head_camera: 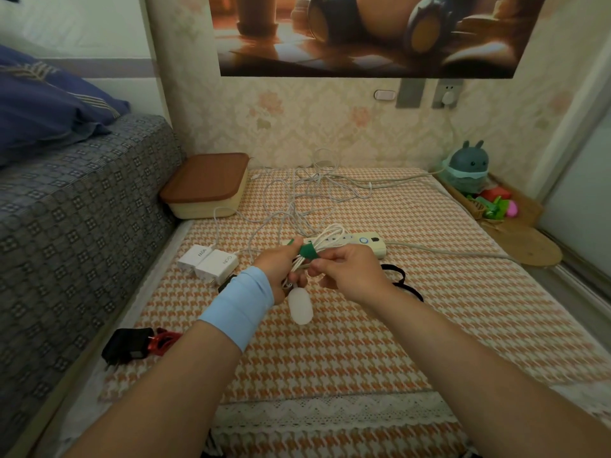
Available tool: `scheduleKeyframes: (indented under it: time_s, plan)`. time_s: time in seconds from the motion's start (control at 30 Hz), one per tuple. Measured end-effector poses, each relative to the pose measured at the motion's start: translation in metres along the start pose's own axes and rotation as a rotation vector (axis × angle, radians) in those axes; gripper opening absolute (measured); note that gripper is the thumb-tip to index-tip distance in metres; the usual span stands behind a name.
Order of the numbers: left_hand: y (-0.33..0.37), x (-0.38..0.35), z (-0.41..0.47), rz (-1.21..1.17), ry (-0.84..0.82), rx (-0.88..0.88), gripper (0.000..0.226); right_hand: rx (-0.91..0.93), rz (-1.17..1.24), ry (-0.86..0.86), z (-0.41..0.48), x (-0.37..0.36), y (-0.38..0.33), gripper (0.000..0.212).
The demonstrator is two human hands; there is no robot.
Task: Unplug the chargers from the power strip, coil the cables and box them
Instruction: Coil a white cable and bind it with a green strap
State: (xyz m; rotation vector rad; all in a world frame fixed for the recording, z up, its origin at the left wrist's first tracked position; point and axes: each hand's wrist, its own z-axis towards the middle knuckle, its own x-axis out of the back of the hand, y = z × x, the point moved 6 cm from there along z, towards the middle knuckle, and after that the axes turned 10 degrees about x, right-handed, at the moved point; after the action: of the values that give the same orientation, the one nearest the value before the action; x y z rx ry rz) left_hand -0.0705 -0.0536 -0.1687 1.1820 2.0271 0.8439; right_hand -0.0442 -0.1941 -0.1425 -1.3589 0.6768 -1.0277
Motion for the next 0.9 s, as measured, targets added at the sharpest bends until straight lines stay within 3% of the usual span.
scheduleKeyframes:
  time_s: [0.13, 0.23, 0.33, 0.43, 0.6, 0.8, 0.83, 0.9]
  plan:
    - [0.004, -0.006, -0.01, 0.09, -0.064, -0.085, 0.036, 0.097, -0.168, -0.056, 0.001, 0.007, -0.003, 0.009]
    - [0.012, -0.01, -0.018, 0.196, -0.072, -0.233, 0.034, 0.09, -0.093, -0.11, 0.001, 0.011, -0.005, 0.018]
    - [0.022, -0.009, -0.026, 0.377, -0.024, -0.416, 0.034, 0.013, -0.013, -0.22, -0.003, 0.013, -0.006, 0.006]
    - [0.026, -0.01, -0.032, 0.537, 0.024, -0.532, 0.039, -0.117, 0.143, -0.315, -0.002, 0.012, 0.002, 0.02]
    - [0.034, -0.014, -0.051, 0.632, 0.071, -0.693, 0.032, -0.318, 0.518, -0.287, 0.001, 0.022, 0.007, 0.048]
    - [0.035, -0.017, -0.057, 0.727, 0.054, -0.73, 0.026, -0.356, 0.476, -0.334, 0.003, 0.025, 0.007, 0.072]
    - [0.035, -0.018, -0.057, 0.766, 0.066, -0.741, 0.023, -0.366, 0.445, -0.344, 0.003, 0.026, 0.007, 0.073]
    - [0.034, -0.021, -0.058, 0.845, 0.068, -0.781, 0.022, -0.338, 0.284, -0.386, 0.002, 0.026, 0.006, 0.046]
